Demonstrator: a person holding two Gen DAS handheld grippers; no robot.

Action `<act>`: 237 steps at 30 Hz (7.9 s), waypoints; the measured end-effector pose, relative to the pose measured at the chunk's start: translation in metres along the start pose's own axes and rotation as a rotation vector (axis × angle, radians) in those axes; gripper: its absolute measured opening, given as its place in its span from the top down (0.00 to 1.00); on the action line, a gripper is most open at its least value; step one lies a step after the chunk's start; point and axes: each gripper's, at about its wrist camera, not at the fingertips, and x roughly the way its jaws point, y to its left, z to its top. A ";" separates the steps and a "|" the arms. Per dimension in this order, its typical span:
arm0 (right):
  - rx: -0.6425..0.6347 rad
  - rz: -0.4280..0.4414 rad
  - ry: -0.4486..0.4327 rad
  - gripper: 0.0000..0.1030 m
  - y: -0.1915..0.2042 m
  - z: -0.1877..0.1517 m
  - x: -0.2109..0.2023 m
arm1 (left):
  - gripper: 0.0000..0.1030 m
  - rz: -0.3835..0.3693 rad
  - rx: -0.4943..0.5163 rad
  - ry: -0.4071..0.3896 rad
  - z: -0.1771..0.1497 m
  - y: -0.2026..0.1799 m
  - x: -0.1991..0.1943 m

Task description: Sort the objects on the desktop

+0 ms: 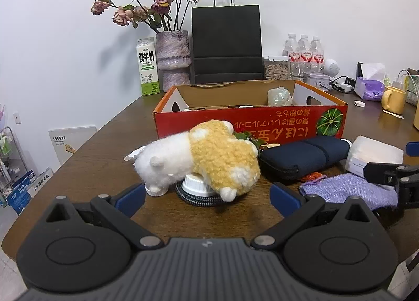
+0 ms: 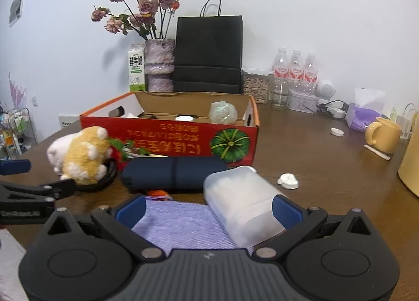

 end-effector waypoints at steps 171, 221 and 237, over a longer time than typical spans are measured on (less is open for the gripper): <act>-0.038 0.101 0.188 0.00 -0.054 0.025 0.126 | 0.00 -0.031 -0.063 0.198 0.008 0.016 0.082; -0.032 0.092 0.186 0.00 -0.054 0.027 0.132 | 0.00 -0.013 -0.073 0.205 0.013 0.014 0.091; -0.032 0.092 0.186 0.00 -0.054 0.027 0.133 | 0.00 -0.013 -0.073 0.205 0.012 0.014 0.091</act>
